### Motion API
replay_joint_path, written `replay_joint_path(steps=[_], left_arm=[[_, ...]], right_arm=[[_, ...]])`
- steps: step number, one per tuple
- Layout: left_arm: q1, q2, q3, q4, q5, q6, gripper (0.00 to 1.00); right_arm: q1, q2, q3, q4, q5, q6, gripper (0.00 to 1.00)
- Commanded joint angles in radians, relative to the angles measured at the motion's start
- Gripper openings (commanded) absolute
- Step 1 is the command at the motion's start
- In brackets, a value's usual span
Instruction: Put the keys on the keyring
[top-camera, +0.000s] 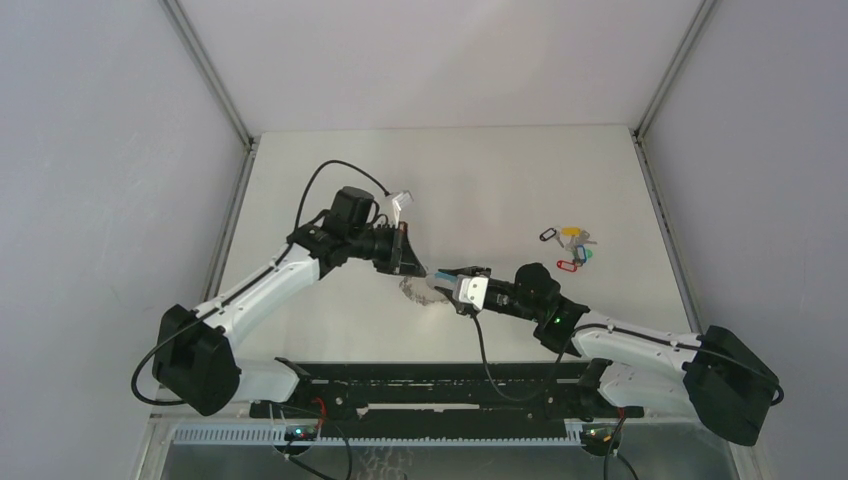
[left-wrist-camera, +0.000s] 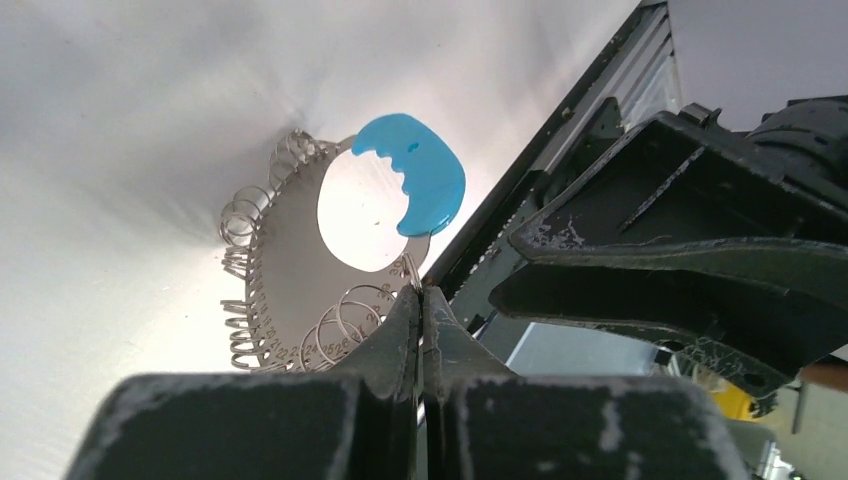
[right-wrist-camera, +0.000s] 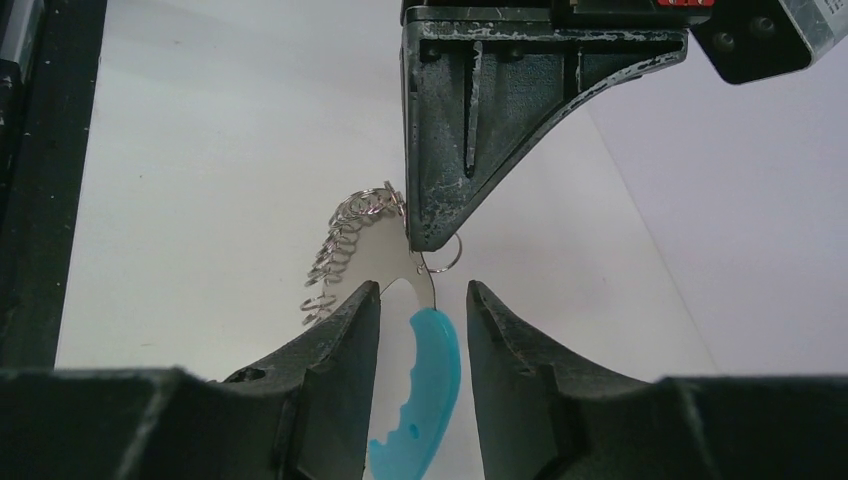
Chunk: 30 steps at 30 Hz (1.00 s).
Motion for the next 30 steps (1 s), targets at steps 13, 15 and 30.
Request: replay_joint_path(steps=[13, 15, 30], left_arm=[[0.027, -0.017, -0.072, 0.102, 0.139, -0.259, 0.0], [0.027, -0.02, -0.076, 0.101, 0.141, -0.292, 0.0], [0.032, -0.023, -0.109, 0.137, 0.191, -0.408, 0.0]], right_arm=[[-0.01, 0.074, 0.017, 0.054, -0.006, -0.058, 0.35], [-0.01, 0.08, 0.016, 0.06, 0.013, -0.064, 0.35], [-0.015, 0.076, 0.03, 0.095, 0.033, -0.066, 0.27]])
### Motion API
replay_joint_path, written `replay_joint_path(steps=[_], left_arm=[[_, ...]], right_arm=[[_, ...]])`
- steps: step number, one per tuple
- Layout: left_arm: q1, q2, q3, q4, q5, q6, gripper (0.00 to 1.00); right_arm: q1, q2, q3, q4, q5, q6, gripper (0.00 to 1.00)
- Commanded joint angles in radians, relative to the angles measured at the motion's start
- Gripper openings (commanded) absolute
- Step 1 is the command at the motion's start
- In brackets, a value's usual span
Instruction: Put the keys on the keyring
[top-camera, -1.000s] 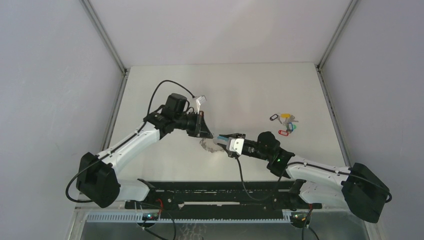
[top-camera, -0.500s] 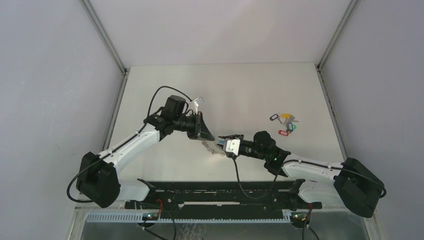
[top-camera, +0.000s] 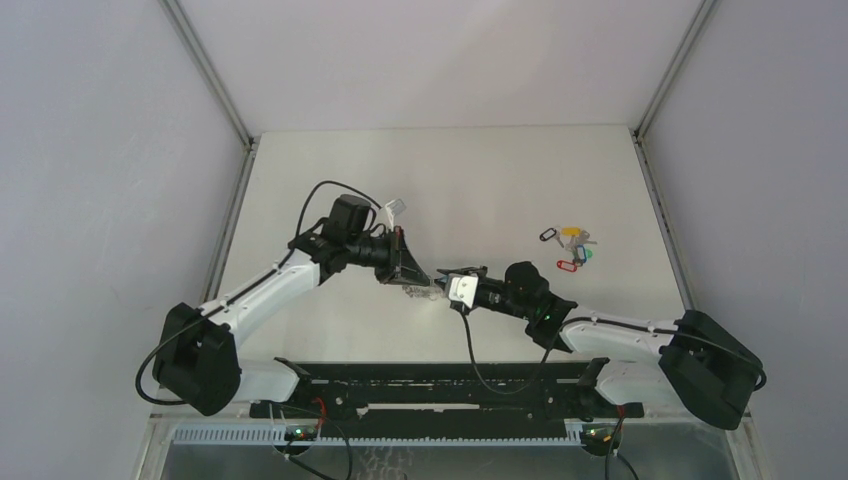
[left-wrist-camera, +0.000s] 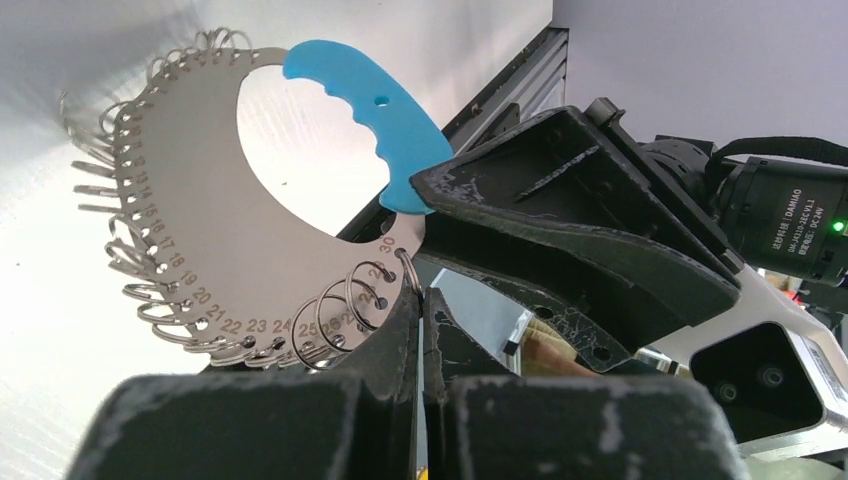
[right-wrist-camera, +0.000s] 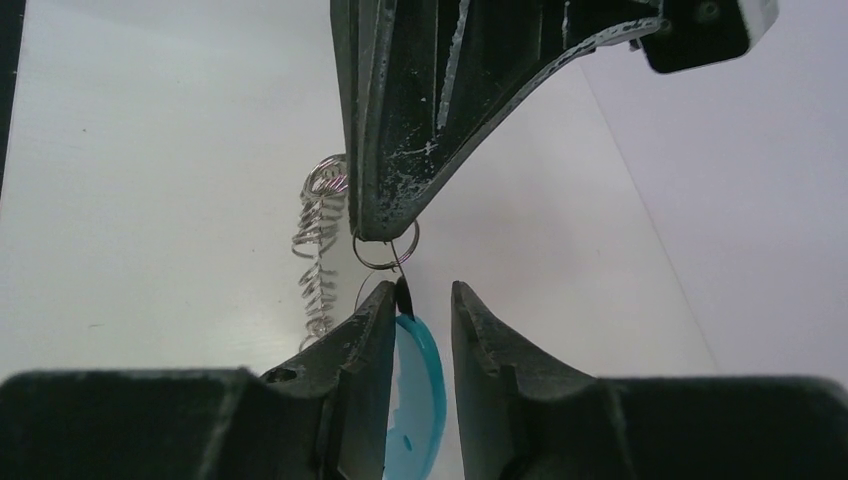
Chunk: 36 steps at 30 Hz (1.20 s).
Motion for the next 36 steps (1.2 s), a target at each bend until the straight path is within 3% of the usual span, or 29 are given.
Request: replay_joint_path(steps=[1, 8, 14, 23, 36], left_arm=[[0.007, -0.024, -0.022, 0.043, 0.057, -0.085, 0.0], [0.011, -0.049, -0.061, 0.122, 0.027, -0.18, 0.0], [0.011, -0.051, -0.108, 0.204, 0.028, -0.271, 0.0], [0.014, -0.069, -0.136, 0.239, 0.021, -0.311, 0.0], [0.016, -0.083, -0.168, 0.282, 0.014, -0.346, 0.0]], right_arm=[[-0.007, -0.059, 0.02, 0.03, -0.032, -0.006, 0.28], [-0.004, -0.137, -0.028, 0.025, -0.074, -0.005, 0.32], [0.036, -0.165, -0.026, -0.034, -0.063, -0.017, 0.27], [0.084, -0.125, -0.029, -0.058, -0.017, -0.024, 0.24], [0.129, -0.016, -0.028, 0.069, 0.11, -0.054, 0.24]])
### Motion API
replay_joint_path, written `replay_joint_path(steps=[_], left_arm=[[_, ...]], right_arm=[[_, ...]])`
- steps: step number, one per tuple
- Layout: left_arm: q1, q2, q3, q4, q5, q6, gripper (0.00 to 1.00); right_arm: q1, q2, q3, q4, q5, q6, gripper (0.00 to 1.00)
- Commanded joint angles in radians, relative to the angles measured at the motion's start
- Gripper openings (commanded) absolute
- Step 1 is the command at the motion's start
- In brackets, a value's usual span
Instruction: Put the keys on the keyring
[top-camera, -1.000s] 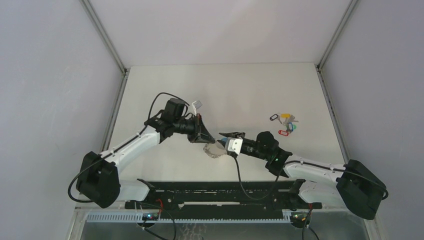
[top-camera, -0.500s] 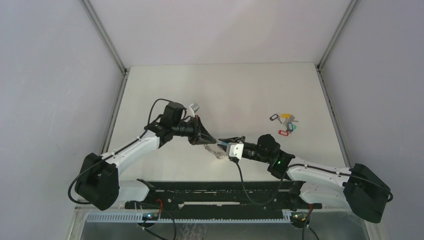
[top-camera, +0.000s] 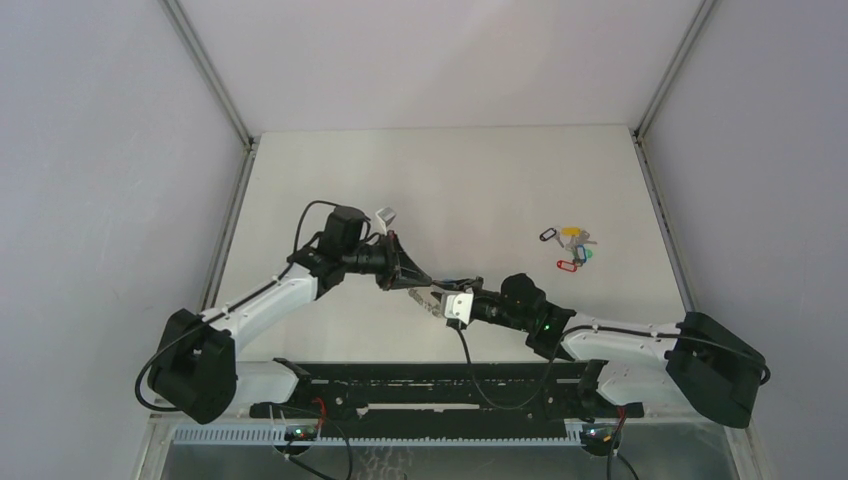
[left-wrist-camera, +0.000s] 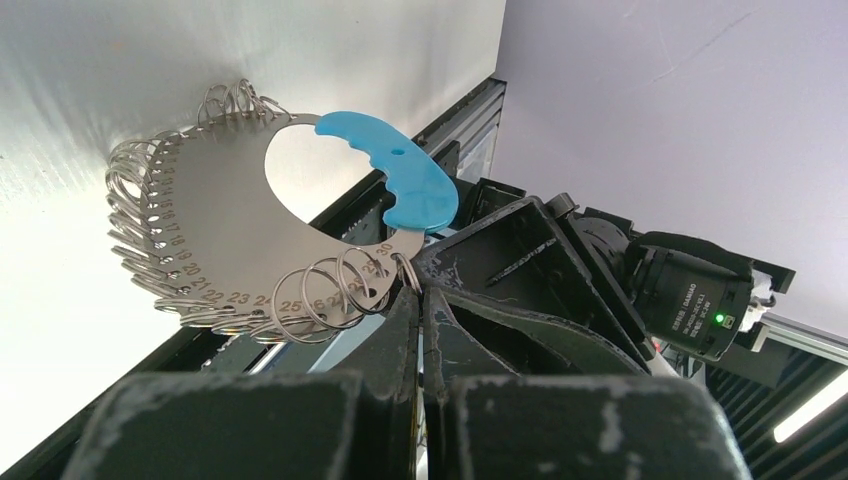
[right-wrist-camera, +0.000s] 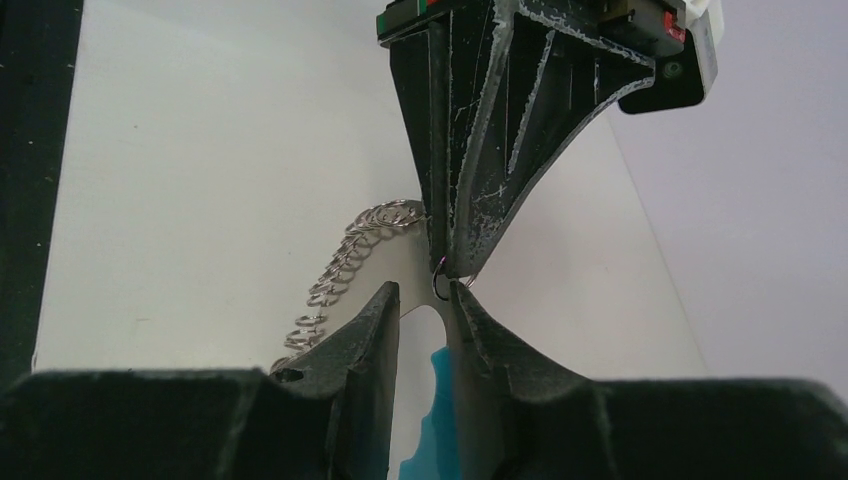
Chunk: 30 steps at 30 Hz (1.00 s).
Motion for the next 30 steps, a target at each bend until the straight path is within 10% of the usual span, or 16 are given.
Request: replay_joint_path(steps=[1, 22, 30], left_arm=[[0.006, -0.041, -0.016, 0.055, 0.016, -0.026, 0.0], [-0.016, -0.085, -0.082, 0.157, 0.012, -0.138, 0.0], [-0.018, -0.102, -0.085, 0.157, 0.01, -0.144, 0.0]], right_arm=[[0.023, 0.035, 0.003, 0.108, 0.067, -0.019, 0.24], [0.051, 0.164, 0.012, 0.298, 0.159, -0.023, 0.19], [0.057, 0.183, 0.013, 0.314, 0.186, -0.036, 0.0]])
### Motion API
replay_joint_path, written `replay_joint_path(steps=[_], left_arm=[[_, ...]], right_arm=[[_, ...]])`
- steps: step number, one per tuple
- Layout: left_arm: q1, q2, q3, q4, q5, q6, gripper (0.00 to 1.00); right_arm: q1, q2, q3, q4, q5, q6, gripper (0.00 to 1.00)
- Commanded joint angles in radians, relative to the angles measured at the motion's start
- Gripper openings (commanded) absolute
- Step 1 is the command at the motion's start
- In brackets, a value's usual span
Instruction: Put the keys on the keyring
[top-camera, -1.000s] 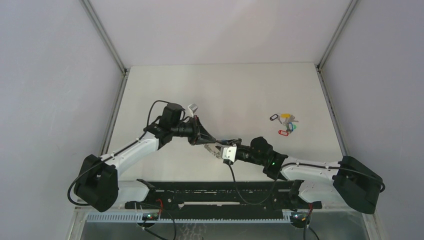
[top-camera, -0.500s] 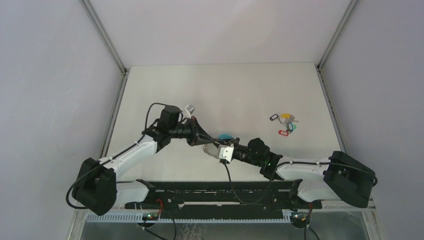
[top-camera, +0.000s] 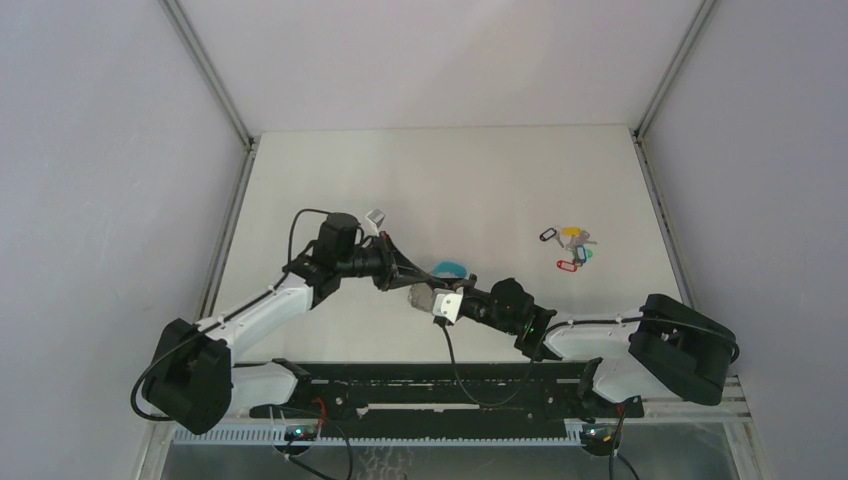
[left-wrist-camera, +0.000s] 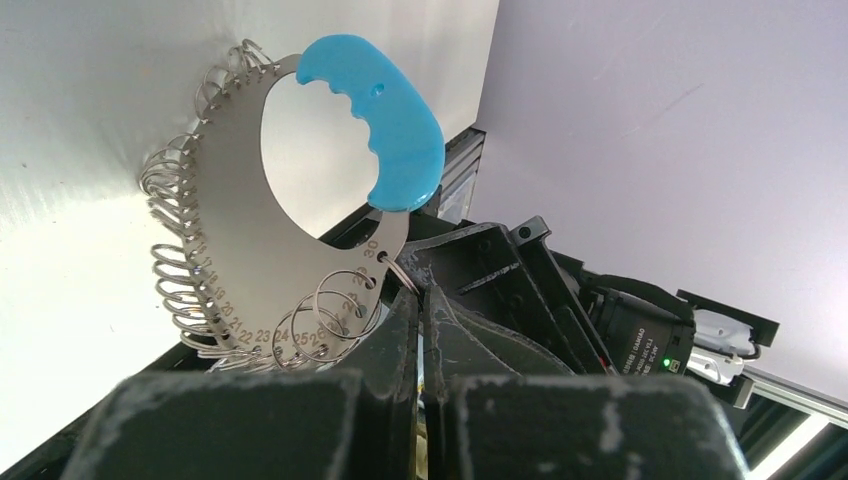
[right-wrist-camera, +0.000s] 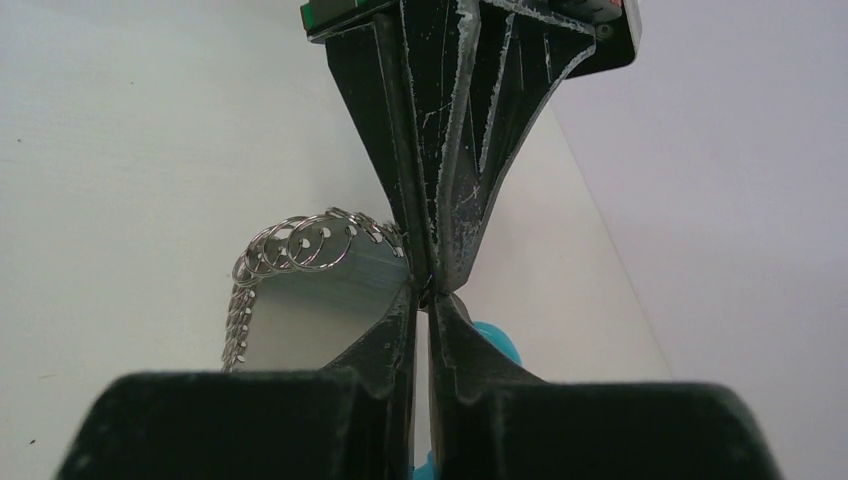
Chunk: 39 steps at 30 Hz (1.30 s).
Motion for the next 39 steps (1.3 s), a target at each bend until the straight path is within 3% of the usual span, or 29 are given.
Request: replay_joint_path(steps=[1, 10, 21, 30, 39], left_arm=[[-0.027, -0.055, -0.006, 0.052, 0.084, -0.025, 0.0], [-0.026, -0.109, 0.058, -0.164, -0.018, 0.185, 0.15], [-0.028, -0.258, 0.095, -0.205, -0.238, 0.517, 0.23], [-0.039, -0.355, -0.034, 0.106, -0.342, 0.879, 0.31], [-0.07, -0.288, -0.198, 0.535, -0.211, 1.069, 0.35]], right_arm=[[0.011, -0.005, 0.013, 0.063, 0.019, -0.005, 0.0], [-0.039, -0.126, 0.03, -0.125, -0.095, 0.021, 0.0], [-0.19, -0.223, 0.132, -0.44, -0.371, 0.06, 0.0], [-0.266, -0.224, 0.254, -0.646, -0.498, 0.061, 0.0], [-0.283, -0.185, 0.395, -0.825, -0.549, 0.056, 0.0]])
